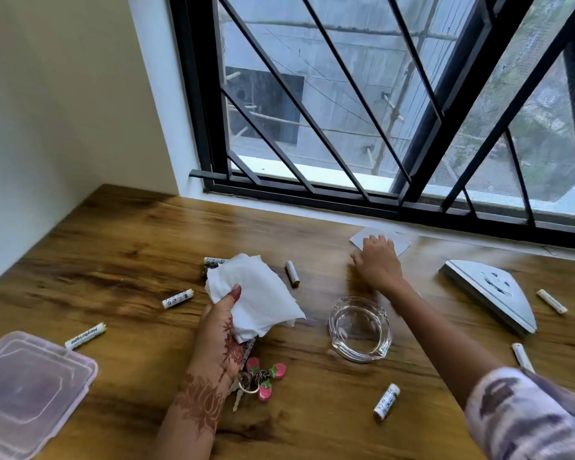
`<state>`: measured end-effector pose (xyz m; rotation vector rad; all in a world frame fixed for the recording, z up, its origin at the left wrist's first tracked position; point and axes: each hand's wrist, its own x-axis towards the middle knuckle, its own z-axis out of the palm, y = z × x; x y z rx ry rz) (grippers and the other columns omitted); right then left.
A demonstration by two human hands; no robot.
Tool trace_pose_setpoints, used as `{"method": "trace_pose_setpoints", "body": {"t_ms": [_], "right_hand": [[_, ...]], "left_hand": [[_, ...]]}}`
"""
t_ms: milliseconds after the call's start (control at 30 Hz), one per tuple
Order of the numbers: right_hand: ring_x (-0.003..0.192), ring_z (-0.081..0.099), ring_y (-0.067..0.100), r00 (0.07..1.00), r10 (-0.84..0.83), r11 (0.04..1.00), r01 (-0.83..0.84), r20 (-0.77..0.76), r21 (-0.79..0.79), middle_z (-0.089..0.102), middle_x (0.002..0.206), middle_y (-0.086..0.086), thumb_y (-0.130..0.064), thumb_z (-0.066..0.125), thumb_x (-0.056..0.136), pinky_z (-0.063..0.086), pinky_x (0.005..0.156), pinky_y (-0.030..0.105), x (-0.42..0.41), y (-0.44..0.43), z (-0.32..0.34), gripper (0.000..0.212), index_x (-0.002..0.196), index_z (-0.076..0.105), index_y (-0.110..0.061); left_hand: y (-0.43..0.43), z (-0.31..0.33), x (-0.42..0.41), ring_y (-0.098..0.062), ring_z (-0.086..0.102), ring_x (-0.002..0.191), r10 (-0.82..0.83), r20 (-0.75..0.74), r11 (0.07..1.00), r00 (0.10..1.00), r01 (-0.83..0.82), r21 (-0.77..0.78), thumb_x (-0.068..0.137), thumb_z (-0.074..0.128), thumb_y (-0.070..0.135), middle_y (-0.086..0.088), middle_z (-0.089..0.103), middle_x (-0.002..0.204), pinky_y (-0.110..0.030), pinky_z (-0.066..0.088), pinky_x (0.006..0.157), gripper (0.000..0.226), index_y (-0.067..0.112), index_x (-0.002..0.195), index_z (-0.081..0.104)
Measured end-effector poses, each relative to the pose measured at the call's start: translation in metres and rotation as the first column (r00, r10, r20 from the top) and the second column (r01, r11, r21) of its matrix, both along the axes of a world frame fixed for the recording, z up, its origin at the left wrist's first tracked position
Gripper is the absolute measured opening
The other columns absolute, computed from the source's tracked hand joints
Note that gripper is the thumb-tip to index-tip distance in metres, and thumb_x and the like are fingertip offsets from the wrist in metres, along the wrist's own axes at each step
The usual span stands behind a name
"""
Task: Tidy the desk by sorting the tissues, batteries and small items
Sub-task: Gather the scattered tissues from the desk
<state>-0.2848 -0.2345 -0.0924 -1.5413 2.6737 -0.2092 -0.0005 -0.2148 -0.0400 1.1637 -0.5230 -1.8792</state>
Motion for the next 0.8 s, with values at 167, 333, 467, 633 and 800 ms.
{"method": "trace_pose_setpoints", "body": {"t_ms": [167, 333, 467, 633, 800], "right_hand": [[0.134, 0.032, 0.034, 0.995, -0.003, 0.998, 0.01, -0.101, 0.065, 0.056, 0.122, 0.02, -0.014, 0.04, 0.096, 0.009, 0.117, 0.042, -0.012, -0.013, -0.006, 0.029, 0.109, 0.058, 0.005], [0.112, 0.049, 0.035, 0.993, -0.033, 0.996, 0.024, -0.113, -0.081, 0.062, 0.103, 0.024, 0.006, 0.039, 0.086, 0.017, 0.115, 0.04, -0.003, -0.012, -0.003, 0.024, 0.097, 0.061, 0.009], [0.091, 0.058, 0.032, 0.991, -0.047, 0.95, 0.084, 0.127, -0.3, 0.064, 0.092, 0.02, -0.011, 0.052, 0.088, 0.04, 0.072, 0.034, 0.014, -0.005, 0.013, 0.018, 0.086, 0.062, 0.004], [0.082, 0.061, 0.016, 0.886, 0.111, 0.878, 0.125, 0.45, -0.462, 0.07, 0.095, 0.013, -0.015, 0.06, 0.086, 0.039, 0.065, 0.016, 0.075, 0.021, 0.054, 0.017, 0.093, 0.068, -0.002], [0.082, 0.057, 0.007, 0.794, 0.224, 0.869, 0.1, 0.565, -0.485, 0.068, 0.104, 0.005, -0.022, 0.062, 0.086, 0.048, 0.066, 0.013, 0.149, 0.059, 0.077, 0.019, 0.097, 0.067, -0.008]], "left_hand": [[-0.003, 0.0, -0.013, -0.019, 0.063, 0.065, -0.025, 0.029, 1.0, 0.999, 0.025, -0.015, 0.093, 0.049, 0.013, -0.007, 0.064, 0.083, -0.02, 0.05, 0.038, 0.011, 0.014, 0.085, 0.057], [-0.005, -0.005, -0.016, -0.023, 0.061, 0.073, -0.031, 0.039, 0.999, 0.999, 0.031, -0.017, 0.092, 0.05, 0.014, -0.009, 0.065, 0.086, -0.021, 0.05, 0.038, 0.009, 0.011, 0.094, 0.057], [-0.003, -0.005, -0.017, -0.023, 0.061, 0.074, -0.023, 0.037, 1.0, 0.999, 0.024, -0.015, 0.092, 0.051, 0.014, -0.008, 0.065, 0.086, -0.025, 0.054, 0.043, 0.007, 0.012, 0.09, 0.058], [0.005, -0.005, -0.017, -0.023, 0.061, 0.075, -0.003, 0.014, 1.0, 1.0, 0.003, -0.011, 0.092, 0.05, 0.015, -0.008, 0.064, 0.09, -0.026, 0.054, 0.045, 0.013, 0.01, 0.103, 0.056], [0.019, 0.005, -0.021, -0.022, 0.061, 0.065, -0.045, 0.066, 0.999, 0.997, 0.047, -0.027, 0.091, 0.052, 0.019, -0.008, 0.064, 0.077, -0.021, 0.049, 0.038, 0.01, 0.011, 0.094, 0.057]]}}
